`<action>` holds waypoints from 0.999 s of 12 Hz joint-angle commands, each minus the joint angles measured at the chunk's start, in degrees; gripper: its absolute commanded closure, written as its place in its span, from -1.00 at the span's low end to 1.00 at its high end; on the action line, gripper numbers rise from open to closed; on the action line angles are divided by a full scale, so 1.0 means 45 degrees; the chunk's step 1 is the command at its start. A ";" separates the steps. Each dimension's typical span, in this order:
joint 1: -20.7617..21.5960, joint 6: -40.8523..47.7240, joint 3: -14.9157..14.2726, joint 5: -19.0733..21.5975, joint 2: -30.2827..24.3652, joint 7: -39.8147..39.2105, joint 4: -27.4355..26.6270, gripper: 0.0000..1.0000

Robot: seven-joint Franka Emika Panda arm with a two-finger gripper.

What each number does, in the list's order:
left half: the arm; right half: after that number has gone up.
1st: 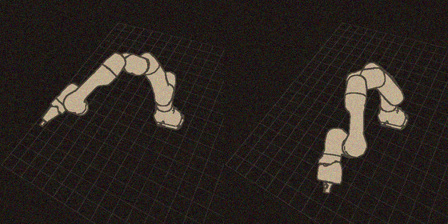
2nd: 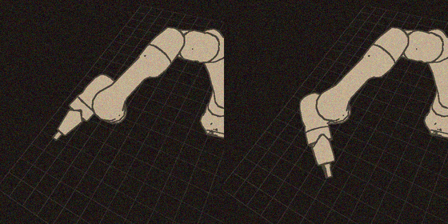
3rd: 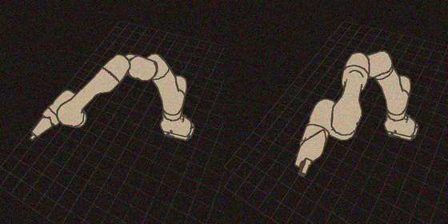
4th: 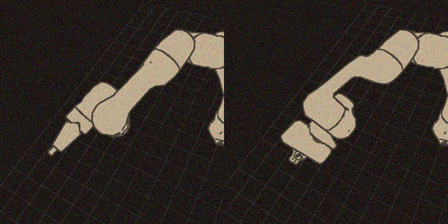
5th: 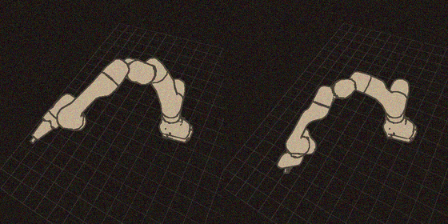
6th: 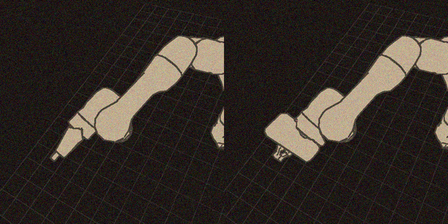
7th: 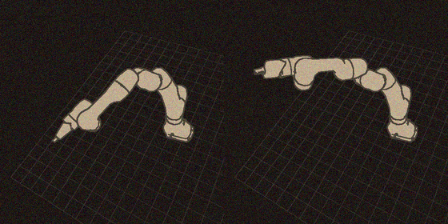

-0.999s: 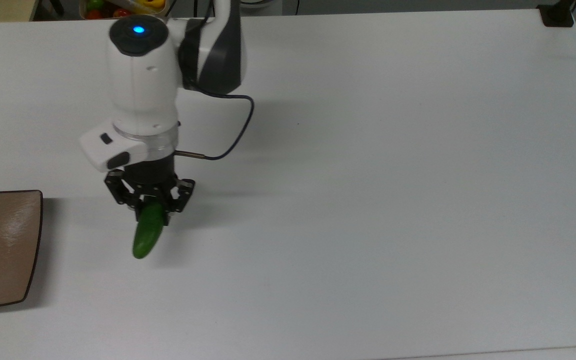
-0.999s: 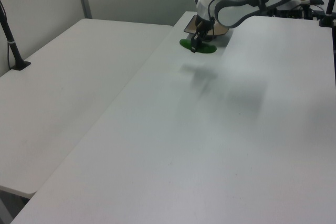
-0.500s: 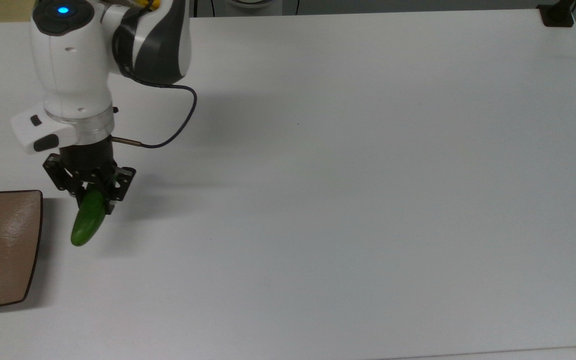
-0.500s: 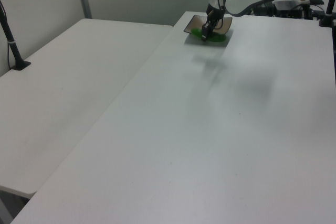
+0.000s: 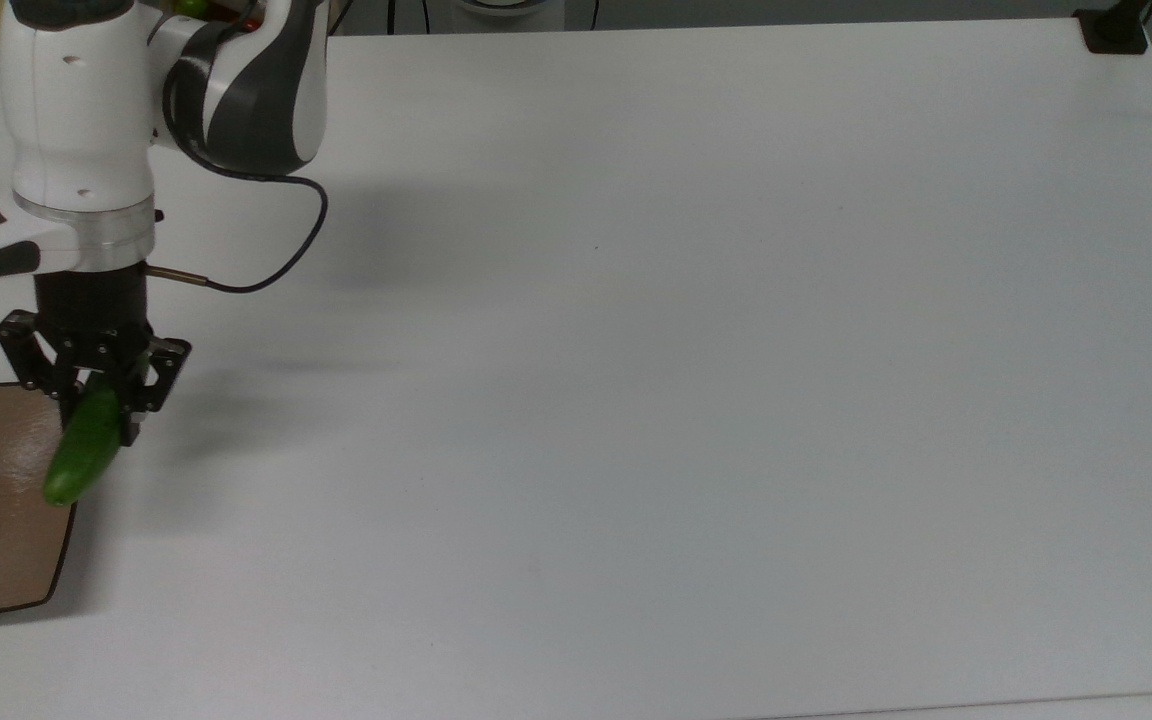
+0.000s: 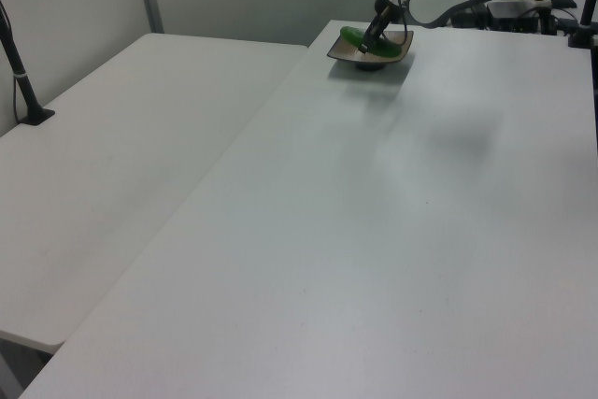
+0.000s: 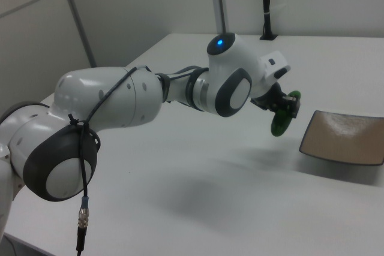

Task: Cucumber placed on a ceramic plate
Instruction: 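Lift the held cucumber and carry it over the brown plate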

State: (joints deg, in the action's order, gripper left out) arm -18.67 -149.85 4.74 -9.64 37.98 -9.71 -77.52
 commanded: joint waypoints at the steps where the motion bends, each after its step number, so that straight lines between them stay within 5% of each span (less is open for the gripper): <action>1: -0.0303 -0.1791 -0.0057 0.0170 0.0309 -0.0693 0.0213 0.87; 8: -0.1202 -0.2696 0.0060 0.0170 0.2513 -0.2448 0.2613 0.85; 12: -0.1300 -0.3707 0.0060 0.0151 0.3218 -0.2998 0.2774 0.82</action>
State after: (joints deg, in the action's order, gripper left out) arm -24.14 -162.03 4.52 -9.65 49.32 -20.33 -67.17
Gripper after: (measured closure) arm 0.546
